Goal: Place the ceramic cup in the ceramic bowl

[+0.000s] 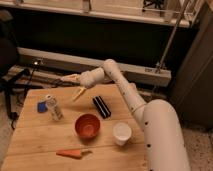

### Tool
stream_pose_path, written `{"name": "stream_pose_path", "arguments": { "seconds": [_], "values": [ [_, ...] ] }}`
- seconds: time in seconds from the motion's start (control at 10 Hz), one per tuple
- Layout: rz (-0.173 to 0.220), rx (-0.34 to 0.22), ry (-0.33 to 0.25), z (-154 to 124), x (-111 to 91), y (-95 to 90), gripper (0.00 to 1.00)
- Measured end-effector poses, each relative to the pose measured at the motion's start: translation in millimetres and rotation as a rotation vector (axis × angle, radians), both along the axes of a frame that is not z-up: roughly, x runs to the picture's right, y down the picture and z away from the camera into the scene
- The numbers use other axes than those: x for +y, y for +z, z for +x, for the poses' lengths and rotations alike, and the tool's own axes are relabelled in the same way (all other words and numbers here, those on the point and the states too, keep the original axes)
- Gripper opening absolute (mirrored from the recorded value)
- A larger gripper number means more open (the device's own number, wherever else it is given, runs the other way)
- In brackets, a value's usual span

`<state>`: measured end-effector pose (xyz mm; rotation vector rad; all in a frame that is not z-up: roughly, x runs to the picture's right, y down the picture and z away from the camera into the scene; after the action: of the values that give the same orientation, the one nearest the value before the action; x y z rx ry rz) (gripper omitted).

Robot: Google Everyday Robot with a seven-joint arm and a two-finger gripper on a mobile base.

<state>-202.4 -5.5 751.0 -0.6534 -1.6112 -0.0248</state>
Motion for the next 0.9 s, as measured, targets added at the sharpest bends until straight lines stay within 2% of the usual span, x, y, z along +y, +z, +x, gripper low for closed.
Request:
{"name": "stream_pose_path", "arguments": {
  "seconds": [0.3,0.5,0.7,0.9],
  "values": [
    [0.0,0.0,0.0,0,0,0.1,0.8],
    [0.006,0.022,-0.009,1,1,3.1,0.8],
    [0.03,0.178,-0.036,25,-4,21.3,0.8],
    [0.061,0.315,-0.061,50,-9,28.5,0.8]
  ]
}}
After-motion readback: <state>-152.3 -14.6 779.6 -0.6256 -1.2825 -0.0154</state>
